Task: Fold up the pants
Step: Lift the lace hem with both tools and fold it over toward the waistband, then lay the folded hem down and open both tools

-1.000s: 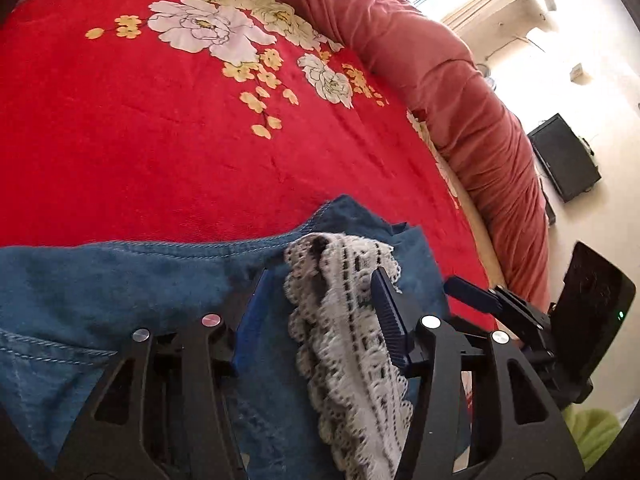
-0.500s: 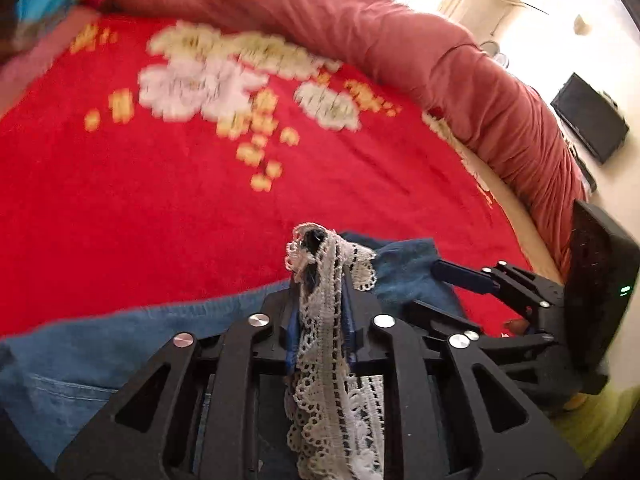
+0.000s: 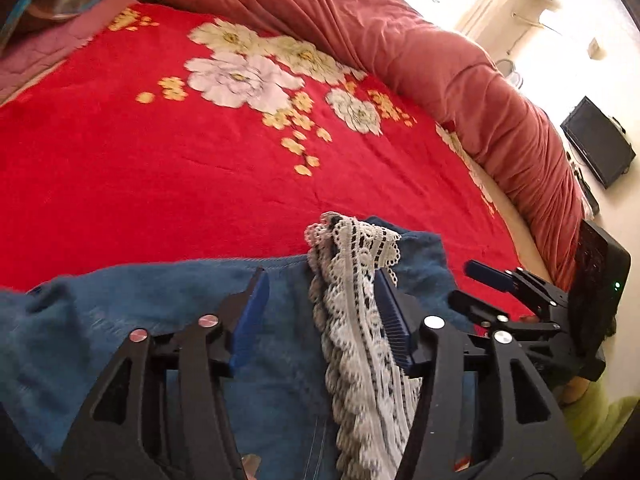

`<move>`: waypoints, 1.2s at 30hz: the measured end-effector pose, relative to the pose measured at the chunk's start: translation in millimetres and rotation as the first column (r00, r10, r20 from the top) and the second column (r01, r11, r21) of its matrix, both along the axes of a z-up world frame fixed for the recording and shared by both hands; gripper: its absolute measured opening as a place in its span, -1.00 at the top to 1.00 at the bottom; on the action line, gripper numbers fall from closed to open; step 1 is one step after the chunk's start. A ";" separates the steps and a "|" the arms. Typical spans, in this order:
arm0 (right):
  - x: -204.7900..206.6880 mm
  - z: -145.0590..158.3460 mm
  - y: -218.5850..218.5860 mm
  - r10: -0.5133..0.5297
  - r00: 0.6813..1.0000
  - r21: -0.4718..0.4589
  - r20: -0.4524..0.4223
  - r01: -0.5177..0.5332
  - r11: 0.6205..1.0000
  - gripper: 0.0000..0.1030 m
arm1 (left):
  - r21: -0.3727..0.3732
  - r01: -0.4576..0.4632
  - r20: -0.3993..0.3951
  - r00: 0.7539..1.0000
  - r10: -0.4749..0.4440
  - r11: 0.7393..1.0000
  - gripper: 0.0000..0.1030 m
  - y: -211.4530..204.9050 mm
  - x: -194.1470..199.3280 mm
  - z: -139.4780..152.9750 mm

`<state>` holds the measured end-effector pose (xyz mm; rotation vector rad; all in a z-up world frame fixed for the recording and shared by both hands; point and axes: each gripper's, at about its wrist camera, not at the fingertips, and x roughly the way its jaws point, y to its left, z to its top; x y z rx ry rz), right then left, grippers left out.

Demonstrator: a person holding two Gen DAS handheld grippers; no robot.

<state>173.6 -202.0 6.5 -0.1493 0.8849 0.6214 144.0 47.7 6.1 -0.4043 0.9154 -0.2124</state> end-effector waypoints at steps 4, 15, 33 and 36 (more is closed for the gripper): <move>-17.8 11.5 -11.0 0.017 1.000 0.032 0.005 -0.017 0.999 -0.30 | 0.019 -0.031 -0.013 0.999 0.031 0.999 -0.18 4.7 -22.2 8.4; -64.4 19.1 -15.3 0.103 0.995 0.077 0.017 -0.104 0.992 -0.32 | -0.015 0.005 -0.024 1.000 -0.005 1.000 -0.19 -15.2 -92.4 19.1; -90.7 4.0 -8.9 0.163 0.986 0.092 -0.023 -0.160 0.983 -0.08 | -0.004 0.078 -0.142 0.987 -0.078 0.997 0.78 -61.6 -103.4 -14.1; -103.4 12.4 -2.1 0.210 0.978 0.089 0.009 -0.210 0.974 -0.08 | 0.057 0.084 -0.112 0.991 -0.078 0.995 0.78 -61.9 -115.4 -2.3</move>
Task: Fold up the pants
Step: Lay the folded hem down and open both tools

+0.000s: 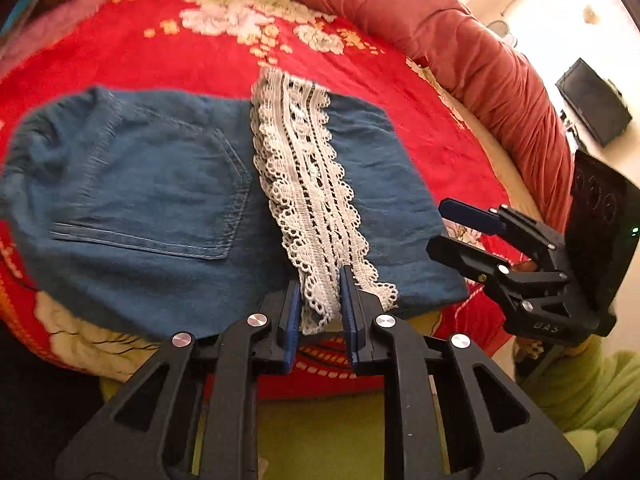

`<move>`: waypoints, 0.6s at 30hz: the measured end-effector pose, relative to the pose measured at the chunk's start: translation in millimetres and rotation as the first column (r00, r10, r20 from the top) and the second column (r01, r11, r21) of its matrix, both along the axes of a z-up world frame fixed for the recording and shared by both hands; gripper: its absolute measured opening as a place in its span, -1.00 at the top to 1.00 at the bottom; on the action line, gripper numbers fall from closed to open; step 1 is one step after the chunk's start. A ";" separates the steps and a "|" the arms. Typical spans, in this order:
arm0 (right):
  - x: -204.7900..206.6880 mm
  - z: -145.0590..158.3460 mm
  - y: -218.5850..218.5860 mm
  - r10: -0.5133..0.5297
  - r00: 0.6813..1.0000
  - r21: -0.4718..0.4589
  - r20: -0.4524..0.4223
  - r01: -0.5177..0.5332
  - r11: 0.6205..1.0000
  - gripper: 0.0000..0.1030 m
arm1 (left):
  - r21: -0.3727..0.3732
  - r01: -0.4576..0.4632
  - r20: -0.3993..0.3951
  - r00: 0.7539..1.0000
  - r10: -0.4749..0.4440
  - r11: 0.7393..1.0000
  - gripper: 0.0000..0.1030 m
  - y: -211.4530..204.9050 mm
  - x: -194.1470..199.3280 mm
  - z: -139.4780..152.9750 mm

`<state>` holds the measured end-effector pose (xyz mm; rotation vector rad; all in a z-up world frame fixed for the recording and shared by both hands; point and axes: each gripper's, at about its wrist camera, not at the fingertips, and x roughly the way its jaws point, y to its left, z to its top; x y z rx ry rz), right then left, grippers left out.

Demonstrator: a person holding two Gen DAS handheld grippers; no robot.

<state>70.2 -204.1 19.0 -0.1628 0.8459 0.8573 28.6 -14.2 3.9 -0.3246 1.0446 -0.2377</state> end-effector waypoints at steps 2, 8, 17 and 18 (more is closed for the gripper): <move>-1.8 -0.1 4.9 0.014 1.000 -0.002 0.001 -0.014 1.000 -0.08 | 0.009 -0.004 -0.030 1.000 0.004 1.000 0.78 0.5 -0.7 -7.5; -0.4 -16.5 12.7 0.006 1.000 -0.079 -0.027 -0.008 0.997 -0.08 | 0.010 -0.021 -0.063 0.998 0.022 1.000 0.66 4.6 1.5 -16.5; -2.6 -43.7 -2.8 -0.054 0.997 -0.144 -0.058 0.045 0.989 -0.06 | 0.031 -0.008 -0.063 0.998 0.010 0.999 0.57 2.3 1.5 -17.8; -2.2 -43.8 -2.5 -0.057 0.996 -0.142 -0.061 0.048 0.989 -0.07 | 0.035 -0.008 -0.062 0.998 0.010 0.999 0.57 1.8 1.6 -17.7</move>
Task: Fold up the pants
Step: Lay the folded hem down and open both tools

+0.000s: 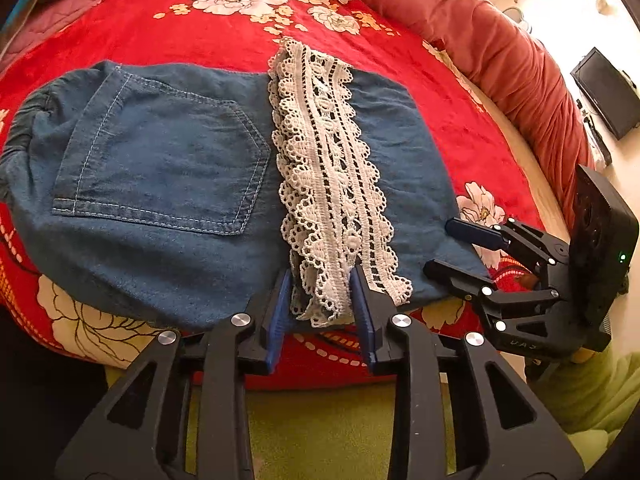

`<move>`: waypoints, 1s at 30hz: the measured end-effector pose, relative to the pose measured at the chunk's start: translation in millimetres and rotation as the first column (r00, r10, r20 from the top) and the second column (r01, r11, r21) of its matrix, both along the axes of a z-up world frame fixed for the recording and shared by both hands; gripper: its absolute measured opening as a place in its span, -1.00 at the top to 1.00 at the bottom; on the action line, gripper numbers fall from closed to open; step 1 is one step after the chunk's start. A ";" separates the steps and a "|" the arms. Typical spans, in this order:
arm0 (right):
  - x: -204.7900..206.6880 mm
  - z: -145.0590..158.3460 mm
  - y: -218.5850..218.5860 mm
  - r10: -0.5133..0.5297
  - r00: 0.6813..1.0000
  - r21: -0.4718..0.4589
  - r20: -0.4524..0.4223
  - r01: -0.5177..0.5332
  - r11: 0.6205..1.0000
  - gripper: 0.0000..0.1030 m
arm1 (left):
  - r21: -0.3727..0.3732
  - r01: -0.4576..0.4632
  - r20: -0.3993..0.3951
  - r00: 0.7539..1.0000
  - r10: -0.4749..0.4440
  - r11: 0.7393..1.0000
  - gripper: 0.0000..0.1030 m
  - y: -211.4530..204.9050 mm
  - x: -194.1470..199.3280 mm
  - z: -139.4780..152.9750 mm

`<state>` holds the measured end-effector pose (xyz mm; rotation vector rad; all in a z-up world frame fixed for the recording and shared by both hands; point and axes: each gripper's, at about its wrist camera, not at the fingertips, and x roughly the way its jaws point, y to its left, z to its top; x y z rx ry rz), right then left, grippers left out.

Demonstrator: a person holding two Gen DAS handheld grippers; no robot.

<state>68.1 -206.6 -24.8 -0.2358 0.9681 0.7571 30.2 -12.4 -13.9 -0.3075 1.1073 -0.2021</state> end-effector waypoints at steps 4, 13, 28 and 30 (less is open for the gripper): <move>1.5 3.9 -0.8 -0.010 1.000 0.017 -0.012 0.011 1.000 -0.09 | 0.008 -0.005 0.007 1.000 0.004 1.000 0.57 -2.2 0.7 1.4; 2.1 16.6 -12.2 -0.037 0.999 0.060 -0.014 0.038 0.997 -0.29 | 0.045 -0.011 0.036 0.999 0.009 0.999 0.49 -3.8 -3.4 8.7; 5.0 40.1 -23.4 -0.102 0.994 0.092 0.044 0.098 0.991 -0.81 | 0.132 -0.035 0.122 0.992 0.018 0.991 -0.19 -2.9 -14.8 32.3; 6.7 43.2 -24.7 -0.106 0.993 0.100 0.045 0.101 0.990 -0.81 | 0.141 -0.045 0.133 0.991 0.026 0.989 -0.28 -1.3 -15.9 35.4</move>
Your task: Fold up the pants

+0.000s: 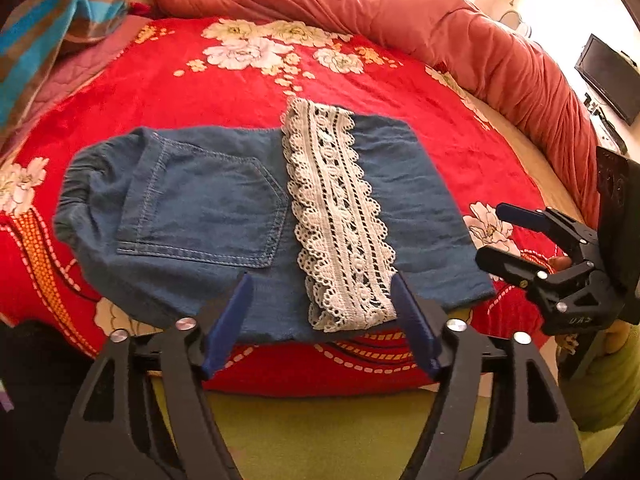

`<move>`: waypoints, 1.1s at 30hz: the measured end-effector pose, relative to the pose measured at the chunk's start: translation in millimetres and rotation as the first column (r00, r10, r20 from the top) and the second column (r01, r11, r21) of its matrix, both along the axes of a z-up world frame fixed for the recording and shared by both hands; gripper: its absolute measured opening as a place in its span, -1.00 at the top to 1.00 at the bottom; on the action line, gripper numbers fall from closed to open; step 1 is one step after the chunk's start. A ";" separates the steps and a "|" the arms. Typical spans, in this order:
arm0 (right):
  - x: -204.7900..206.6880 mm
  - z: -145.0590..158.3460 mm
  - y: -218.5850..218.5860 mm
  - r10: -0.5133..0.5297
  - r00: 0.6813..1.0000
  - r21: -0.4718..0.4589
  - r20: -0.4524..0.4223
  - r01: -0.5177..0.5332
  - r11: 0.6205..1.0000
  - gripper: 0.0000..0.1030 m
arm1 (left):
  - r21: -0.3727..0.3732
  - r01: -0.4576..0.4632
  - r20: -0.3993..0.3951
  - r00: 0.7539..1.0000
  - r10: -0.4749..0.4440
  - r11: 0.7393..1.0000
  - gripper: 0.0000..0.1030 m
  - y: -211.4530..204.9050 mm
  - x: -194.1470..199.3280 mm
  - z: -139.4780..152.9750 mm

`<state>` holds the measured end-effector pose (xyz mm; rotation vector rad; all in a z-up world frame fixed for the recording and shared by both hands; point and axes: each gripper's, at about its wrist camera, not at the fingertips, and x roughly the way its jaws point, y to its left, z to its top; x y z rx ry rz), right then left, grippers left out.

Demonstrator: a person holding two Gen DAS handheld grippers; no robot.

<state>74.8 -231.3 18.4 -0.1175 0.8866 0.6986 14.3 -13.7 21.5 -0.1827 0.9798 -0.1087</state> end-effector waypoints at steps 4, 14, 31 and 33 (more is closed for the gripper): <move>3.3 8.5 0.0 -0.013 1.000 0.004 0.019 0.013 1.000 -0.81 | 0.016 -0.022 0.018 1.000 0.022 1.000 -0.44 5.4 -3.6 4.5; 9.9 34.6 6.1 -0.024 0.995 0.010 0.095 0.023 1.000 -0.91 | 0.059 -0.075 0.058 0.996 0.072 0.995 -0.81 19.8 -13.0 15.3; 18.5 66.1 62.5 0.066 0.980 -0.030 0.189 -0.061 0.998 -0.91 | -0.003 -0.164 0.069 0.984 0.164 0.986 -0.81 55.9 -22.8 16.4; 19.6 66.4 73.0 0.085 0.979 -0.039 0.187 -0.079 0.996 -0.91 | -0.022 -0.179 0.064 0.982 0.180 0.984 -0.81 62.6 -23.3 15.1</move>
